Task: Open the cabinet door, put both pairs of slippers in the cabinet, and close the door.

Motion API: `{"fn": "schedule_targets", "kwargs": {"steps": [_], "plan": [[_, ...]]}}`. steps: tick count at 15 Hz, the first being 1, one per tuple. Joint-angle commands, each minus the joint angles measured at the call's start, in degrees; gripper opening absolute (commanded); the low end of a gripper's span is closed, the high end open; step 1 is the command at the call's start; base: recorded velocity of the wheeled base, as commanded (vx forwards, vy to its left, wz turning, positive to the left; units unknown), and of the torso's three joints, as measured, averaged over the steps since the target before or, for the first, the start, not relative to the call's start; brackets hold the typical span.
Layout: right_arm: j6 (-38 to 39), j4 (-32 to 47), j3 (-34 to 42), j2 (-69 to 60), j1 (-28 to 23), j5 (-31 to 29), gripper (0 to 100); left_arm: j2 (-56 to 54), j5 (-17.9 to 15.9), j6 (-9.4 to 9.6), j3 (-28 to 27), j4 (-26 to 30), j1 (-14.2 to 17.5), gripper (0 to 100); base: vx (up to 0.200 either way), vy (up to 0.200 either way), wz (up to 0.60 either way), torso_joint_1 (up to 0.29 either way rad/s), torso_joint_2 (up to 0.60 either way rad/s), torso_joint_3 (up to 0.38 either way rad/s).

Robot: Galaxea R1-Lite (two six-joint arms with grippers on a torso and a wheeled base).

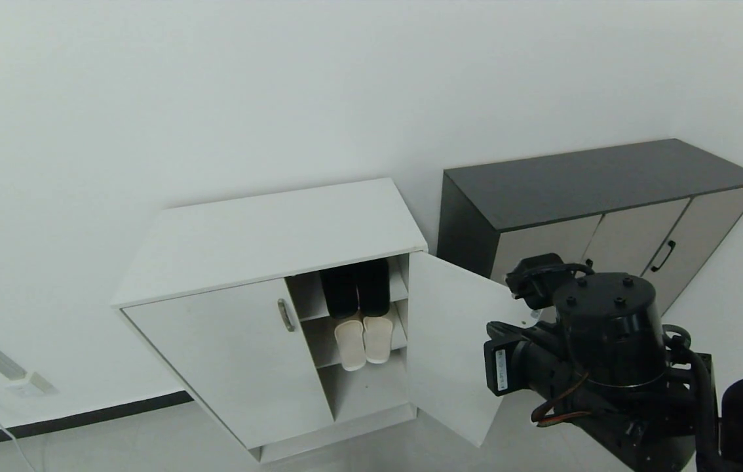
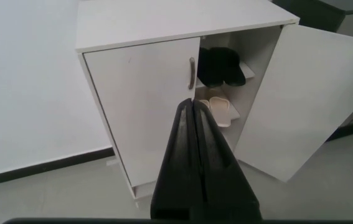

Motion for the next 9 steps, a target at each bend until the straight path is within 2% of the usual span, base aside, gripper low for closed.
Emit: {"fn": "schedule_targets", "kwargs": {"steps": [1,5,9], "plan": [[0.0,-0.1,0.0,-0.2,0.0,0.0,0,0.1,0.0,-0.01,0.0,0.0,0.0,0,-0.200,0.000,0.00,-0.002,0.00,0.002],[-0.7,-0.4,-0.1,0.7,-1.2,0.0,0,0.1,0.0,-0.01,0.0,0.0,0.0,0,0.000,0.000,0.00,0.000,0.00,0.000],[-3.9,-4.8,-1.3,4.1,-9.0,2.5,0,0.1,0.0,-0.01,0.0,0.0,0.0,0,0.000,0.000,0.00,0.000,0.00,0.000]]}}
